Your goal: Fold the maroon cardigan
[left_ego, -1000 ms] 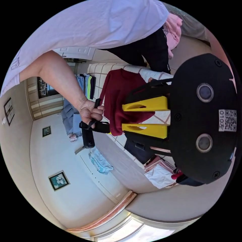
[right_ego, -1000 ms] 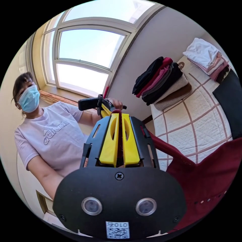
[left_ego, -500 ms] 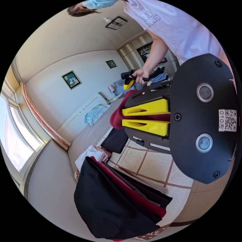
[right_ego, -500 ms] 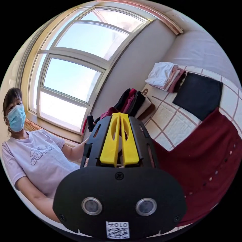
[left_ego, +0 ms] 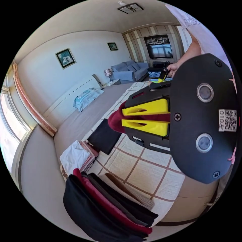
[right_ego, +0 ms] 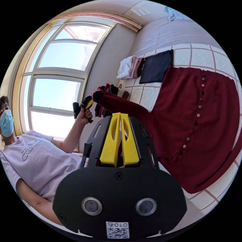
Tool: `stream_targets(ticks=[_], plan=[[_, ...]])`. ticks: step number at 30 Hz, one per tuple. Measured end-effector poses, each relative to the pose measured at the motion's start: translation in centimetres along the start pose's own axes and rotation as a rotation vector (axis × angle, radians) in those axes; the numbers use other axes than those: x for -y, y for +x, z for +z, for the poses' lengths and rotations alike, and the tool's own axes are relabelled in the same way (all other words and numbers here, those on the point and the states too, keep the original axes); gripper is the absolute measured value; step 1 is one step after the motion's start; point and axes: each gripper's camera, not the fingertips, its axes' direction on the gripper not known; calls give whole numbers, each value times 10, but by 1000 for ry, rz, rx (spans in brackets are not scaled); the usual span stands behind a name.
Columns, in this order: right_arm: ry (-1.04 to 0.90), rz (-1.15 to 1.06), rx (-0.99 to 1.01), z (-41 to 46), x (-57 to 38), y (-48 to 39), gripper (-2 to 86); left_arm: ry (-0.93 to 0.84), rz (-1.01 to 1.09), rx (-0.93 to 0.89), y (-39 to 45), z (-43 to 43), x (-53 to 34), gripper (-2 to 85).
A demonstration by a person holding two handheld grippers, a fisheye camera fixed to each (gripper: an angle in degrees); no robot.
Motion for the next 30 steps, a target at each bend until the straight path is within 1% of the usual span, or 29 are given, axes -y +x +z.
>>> stream_targets(ticks=[2,6,7,8,10,11,12,13,15,16,18,20,21,23,26,28,30], plan=[[54,-3,-6,-31,-11,10,23,-33,49,18,26,33,7,19],[86,5,-25,-74,-33,28,25,-103,183,17,114,138,9,49],[85,17,-42,-87,-41,34,25,-158,282,9,147,178,3,63],[83,30,-63,-100,-49,41,25,-209,334,32,163,200,-2,71],[78,46,-68,-118,-60,49,25,-430,505,180,196,287,-40,92],[80,47,-61,-131,-65,54,25,-476,527,198,195,305,-52,95],[85,48,-60,-138,-68,56,25,-572,546,222,186,332,-78,100],[91,51,-63,-150,-71,60,26,-632,540,202,169,347,-102,104],[90,62,-70,-166,-73,69,26,-669,534,193,140,350,-134,108],[92,76,-65,-175,-73,78,27,-686,546,237,118,346,-154,111],[105,108,-28,-187,-69,95,28,-698,568,263,84,335,-179,115],[114,165,38,-196,-57,121,31,-725,566,328,50,324,-196,118],[113,183,45,-197,-53,128,32,-733,573,395,28,316,-205,120],[129,261,-2,-203,-35,151,44,-735,558,476,-5,306,-213,123],[183,371,-93,-210,-8,183,64,-731,478,571,-64,296,-222,127],[226,436,-98,-212,9,205,74,-724,364,575,-109,297,-229,132],[252,490,-113,-213,26,226,81,-715,296,580,-139,302,-237,134]])
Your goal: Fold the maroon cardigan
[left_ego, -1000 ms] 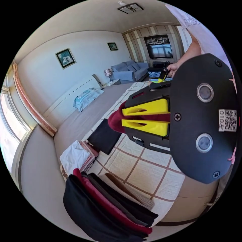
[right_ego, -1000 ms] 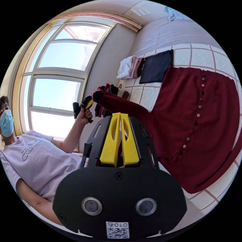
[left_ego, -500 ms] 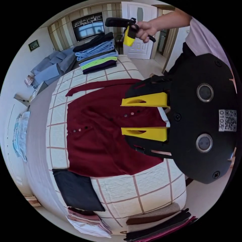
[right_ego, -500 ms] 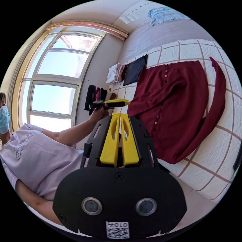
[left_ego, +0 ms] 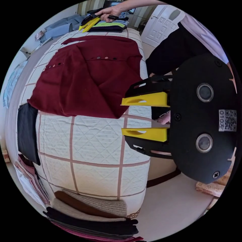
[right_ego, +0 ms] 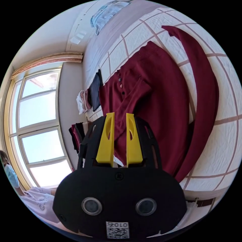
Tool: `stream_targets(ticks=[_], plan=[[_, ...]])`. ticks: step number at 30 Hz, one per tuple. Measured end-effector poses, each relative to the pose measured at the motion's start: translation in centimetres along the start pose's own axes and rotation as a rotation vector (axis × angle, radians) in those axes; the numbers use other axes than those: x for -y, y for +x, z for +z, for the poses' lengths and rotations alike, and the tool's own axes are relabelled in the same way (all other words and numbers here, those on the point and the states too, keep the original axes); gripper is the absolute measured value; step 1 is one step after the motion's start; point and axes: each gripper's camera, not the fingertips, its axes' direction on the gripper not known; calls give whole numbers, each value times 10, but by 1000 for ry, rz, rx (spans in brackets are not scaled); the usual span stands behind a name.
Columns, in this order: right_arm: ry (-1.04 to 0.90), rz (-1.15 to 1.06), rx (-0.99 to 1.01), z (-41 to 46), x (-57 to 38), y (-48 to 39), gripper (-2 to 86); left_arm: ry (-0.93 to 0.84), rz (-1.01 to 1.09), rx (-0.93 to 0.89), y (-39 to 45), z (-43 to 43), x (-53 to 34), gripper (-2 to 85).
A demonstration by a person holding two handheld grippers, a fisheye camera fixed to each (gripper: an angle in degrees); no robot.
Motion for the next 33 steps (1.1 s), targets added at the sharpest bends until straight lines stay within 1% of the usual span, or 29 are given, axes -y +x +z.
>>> stream_targets(ticks=[4,8,11,15,16,18,20,21,22,23,25,26,28,30,31,32,33], plan=[[9,119,-52,20,50,19,88,-8,-46,-52,-25,51,-3,136],[-14,206,-74,38,79,36,72,2,75,-46,-25,76,1,133],[-4,237,-78,40,89,39,46,-12,142,-10,-27,90,2,124],[9,184,-143,33,98,15,37,-24,116,-66,-47,111,1,102],[-1,121,-157,31,102,-3,37,-35,104,-69,-53,117,0,94],[-66,-15,-119,30,110,-37,36,-42,98,-72,-60,124,-1,75],[-202,-239,-52,29,115,-92,36,-51,103,-44,-65,131,-5,48],[-231,-296,-54,28,114,-107,36,-62,129,-28,-67,135,-8,31],[-257,-403,-87,20,110,-135,36,-89,170,-54,-68,138,-11,19],[-247,-489,-132,8,104,-158,35,-101,193,-75,-69,138,-13,16],[-200,-552,-161,-16,97,-175,35,-87,234,-94,-74,124,-34,5],[-154,-547,-164,-32,95,-173,35,-85,228,-85,-76,119,-42,4],[-124,-492,-187,-45,96,-151,35,-65,199,-39,-84,102,-74,1],[-164,-437,-290,-35,100,-111,36,-37,156,-39,-89,96,-91,0],[-225,-407,-391,-17,102,-77,36,-48,141,-2,-88,100,-94,0],[-284,-360,-448,1,101,-40,37,-61,144,29,-86,105,-94,0],[-317,-334,-468,9,100,-22,37,-96,157,94,-80,118,-92,0]])
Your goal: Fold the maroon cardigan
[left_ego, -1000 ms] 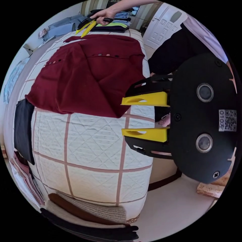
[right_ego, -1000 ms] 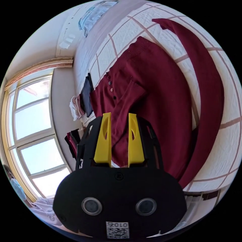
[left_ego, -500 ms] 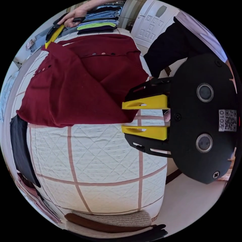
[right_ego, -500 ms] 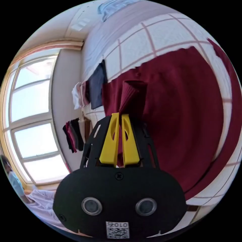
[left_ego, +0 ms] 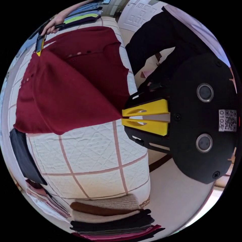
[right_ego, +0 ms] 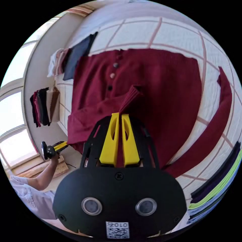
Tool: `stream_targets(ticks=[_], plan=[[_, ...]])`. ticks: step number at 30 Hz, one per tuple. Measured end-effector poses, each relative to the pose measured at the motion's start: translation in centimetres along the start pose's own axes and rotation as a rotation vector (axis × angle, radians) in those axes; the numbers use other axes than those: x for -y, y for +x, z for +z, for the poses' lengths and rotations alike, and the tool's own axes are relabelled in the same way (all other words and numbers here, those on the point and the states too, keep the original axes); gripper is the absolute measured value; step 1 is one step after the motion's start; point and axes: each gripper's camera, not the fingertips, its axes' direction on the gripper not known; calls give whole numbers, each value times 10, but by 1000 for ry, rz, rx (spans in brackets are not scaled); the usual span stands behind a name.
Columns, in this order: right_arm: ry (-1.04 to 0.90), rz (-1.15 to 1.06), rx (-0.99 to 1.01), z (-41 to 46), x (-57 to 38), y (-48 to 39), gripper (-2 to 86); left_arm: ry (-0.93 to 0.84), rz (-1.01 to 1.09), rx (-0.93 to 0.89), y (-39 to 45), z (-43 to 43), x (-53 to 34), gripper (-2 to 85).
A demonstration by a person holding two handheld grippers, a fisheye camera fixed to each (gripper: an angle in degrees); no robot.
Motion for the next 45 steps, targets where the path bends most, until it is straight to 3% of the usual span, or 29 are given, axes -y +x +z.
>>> stream_targets(ticks=[2,6,11,13,17,22,25,28,31,39,45], plan=[[-115,76,-32,42,-11,30,37,-73,43,56,13,27,8,0],[-3,122,83,32,-24,35,37,-136,114,87,31,57,1,1],[234,-257,29,-37,-53,-23,35,-196,114,99,17,67,-26,3],[205,-164,10,-33,-54,-8,35,-238,129,37,9,79,-38,2],[-36,88,29,21,-53,55,32,-247,123,34,2,83,-50,1],[263,190,-96,5,-107,51,33,-175,55,12,-8,67,-59,0],[261,152,-150,19,-135,41,45,-150,85,-42,-2,65,-62,0],[416,294,-314,2,-173,58,68,-106,195,-128,13,57,-67,-1],[522,453,-294,-14,-200,104,86,-98,264,-130,25,48,-79,-1],[414,491,-180,10,-168,177,116,-129,284,-152,30,43,-107,-2],[268,433,-165,47,-139,163,54,-124,235,-226,27,39,-106,-2]])
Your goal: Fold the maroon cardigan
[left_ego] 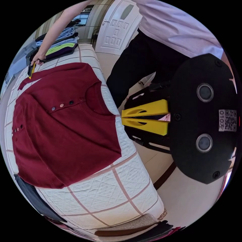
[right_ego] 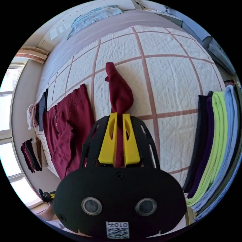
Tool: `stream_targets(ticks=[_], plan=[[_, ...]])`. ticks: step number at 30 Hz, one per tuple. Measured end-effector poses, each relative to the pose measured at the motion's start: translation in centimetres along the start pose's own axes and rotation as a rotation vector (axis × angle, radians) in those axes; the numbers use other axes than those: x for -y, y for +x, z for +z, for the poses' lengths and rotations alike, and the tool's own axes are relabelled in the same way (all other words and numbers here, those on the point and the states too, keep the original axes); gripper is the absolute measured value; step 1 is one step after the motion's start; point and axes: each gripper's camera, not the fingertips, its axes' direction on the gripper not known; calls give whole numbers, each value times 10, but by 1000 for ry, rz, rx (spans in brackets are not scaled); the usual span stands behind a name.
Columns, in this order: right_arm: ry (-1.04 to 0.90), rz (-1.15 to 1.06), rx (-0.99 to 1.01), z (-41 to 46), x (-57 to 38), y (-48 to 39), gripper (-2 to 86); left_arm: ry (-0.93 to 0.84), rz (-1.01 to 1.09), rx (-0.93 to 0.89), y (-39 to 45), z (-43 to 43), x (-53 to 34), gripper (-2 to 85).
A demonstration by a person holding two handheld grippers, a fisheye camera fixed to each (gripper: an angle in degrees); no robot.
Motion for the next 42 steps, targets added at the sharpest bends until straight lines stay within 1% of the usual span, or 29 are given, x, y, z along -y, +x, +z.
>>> stream_targets(ticks=[4,9,12,13,15,18,21,22,23,24,25,26,28,31,33,36,38,42], plan=[[183,24,-16,-44,-50,5,53,8,39,-9,5,-4,3,-2],[303,75,-186,-95,-138,16,52,30,86,-60,6,-6,6,-1],[446,127,-329,-128,-182,-4,51,50,108,-82,6,-11,4,0],[512,175,-379,-140,-196,-13,51,59,114,-79,6,-14,1,-1],[565,198,-398,-148,-206,-25,51,76,115,-78,4,-21,-6,-1],[553,99,-441,-143,-194,-60,52,95,113,-92,-3,-28,-20,-1],[542,-105,-467,-125,-173,-135,57,107,105,-84,-14,-33,-34,-1],[525,-207,-459,-108,-168,-174,61,116,90,-88,-20,-33,-39,-1],[497,-319,-420,-85,-164,-215,108,120,83,-93,-23,-33,-41,-1],[473,-387,-384,-71,-164,-236,132,125,70,-111,-29,-33,-44,-2],[366,-542,-302,-38,-163,-276,149,133,63,-131,-34,-33,-45,-2],[191,-649,-257,-4,-164,-309,156,136,62,-138,-36,-33,-46,-2],[25,-750,-203,35,-174,-335,149,138,70,-146,-42,-36,-44,-2],[11,-732,-101,50,-192,-326,138,128,104,-149,-50,-39,-40,-2],[-5,-686,-104,57,-201,-304,136,121,122,-158,-56,-37,-36,-2],[-69,-635,-225,73,-219,-257,132,110,128,-194,-67,-32,-29,-2],[-128,-637,-345,87,-234,-226,128,110,128,-205,-71,-31,-26,-2],[-209,-661,-462,110,-244,-201,126,86,189,-181,-68,-30,-15,-1]])
